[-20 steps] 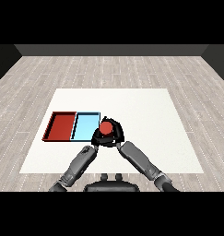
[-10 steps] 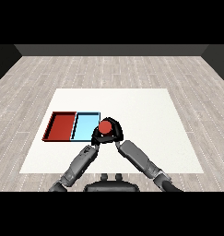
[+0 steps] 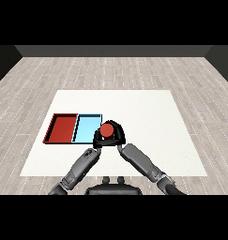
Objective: Pick the red can and put it in the red box
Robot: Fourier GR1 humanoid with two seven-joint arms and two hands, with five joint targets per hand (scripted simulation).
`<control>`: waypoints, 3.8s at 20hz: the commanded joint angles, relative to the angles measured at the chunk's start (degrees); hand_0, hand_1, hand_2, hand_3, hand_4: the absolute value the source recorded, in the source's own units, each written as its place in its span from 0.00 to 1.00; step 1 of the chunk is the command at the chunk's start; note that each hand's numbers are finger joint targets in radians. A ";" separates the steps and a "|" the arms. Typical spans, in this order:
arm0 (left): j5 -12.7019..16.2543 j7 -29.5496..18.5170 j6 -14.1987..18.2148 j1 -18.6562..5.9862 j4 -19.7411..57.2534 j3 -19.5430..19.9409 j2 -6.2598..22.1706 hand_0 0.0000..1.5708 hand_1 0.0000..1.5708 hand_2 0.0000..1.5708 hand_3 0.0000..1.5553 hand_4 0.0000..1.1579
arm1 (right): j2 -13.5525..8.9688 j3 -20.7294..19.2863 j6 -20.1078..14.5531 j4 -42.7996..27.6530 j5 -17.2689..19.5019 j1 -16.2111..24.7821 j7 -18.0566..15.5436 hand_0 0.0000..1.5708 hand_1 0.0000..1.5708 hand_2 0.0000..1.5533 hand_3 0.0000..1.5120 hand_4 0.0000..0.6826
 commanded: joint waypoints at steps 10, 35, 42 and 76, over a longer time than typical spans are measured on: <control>-3.85 0.08 -2.70 -1.00 1.04 6.21 -0.81 1.00 1.00 0.97 0.94 0.97 | 0.84 2.56 -1.99 -5.30 6.58 2.81 5.81 0.00 0.00 0.00 0.00 0.00; -10.98 3.37 -2.42 2.61 -1.63 13.23 13.40 1.00 1.00 1.00 0.94 0.97 | -16.59 -23.21 13.84 -26.10 2.31 27.63 2.32 0.00 0.00 0.00 0.00 0.00; -10.24 7.95 -6.49 -2.03 6.71 21.91 22.35 1.00 1.00 0.99 0.94 0.94 | -17.02 -24.95 14.02 -25.24 4.59 32.52 0.12 0.00 0.00 0.00 0.00 0.00; -15.72 18.13 -17.09 -21.99 65.52 29.70 26.77 0.00 0.00 0.00 0.00 0.00 | -13.86 -32.38 17.83 -5.22 4.82 21.63 -2.02 0.00 0.00 0.00 0.00 0.00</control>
